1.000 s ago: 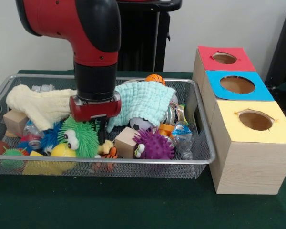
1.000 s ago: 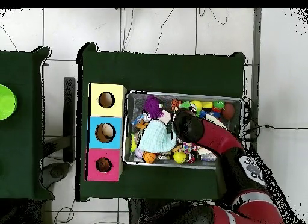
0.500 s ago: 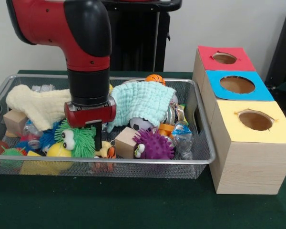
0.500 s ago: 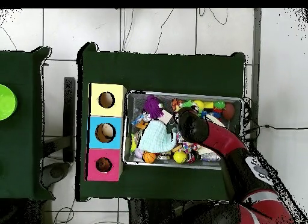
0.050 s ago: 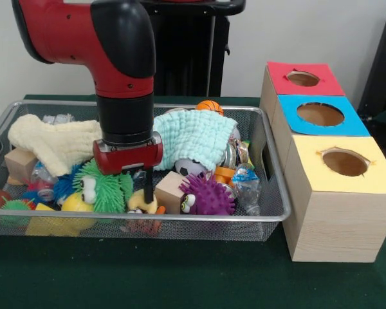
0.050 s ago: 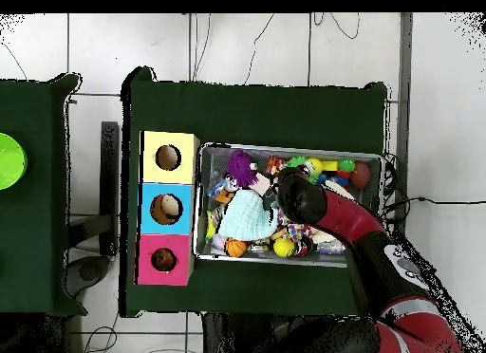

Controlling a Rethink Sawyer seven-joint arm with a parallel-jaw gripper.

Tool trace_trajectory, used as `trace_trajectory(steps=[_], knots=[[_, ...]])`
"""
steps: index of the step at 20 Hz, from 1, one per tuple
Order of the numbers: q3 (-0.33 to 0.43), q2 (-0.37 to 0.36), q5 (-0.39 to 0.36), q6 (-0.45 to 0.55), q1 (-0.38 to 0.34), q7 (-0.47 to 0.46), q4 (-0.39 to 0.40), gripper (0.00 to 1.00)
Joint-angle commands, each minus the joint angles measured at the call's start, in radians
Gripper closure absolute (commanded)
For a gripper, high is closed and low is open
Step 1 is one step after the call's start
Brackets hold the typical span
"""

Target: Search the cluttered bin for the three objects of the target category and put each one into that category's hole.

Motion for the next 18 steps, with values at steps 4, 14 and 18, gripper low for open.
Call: trace_trajectory(steps=[4, 14, 18], knots=[[0.044, 0.084, 0.020, -0.012, -0.003, 0.230, 0.015, 0.00], [0.129, 0.121, 0.006, -0.120, -0.065, 0.249, 0.027, 0.00], [0.139, 0.164, -0.003, -0.140, -0.080, 0.246, 0.020, 0.00]])
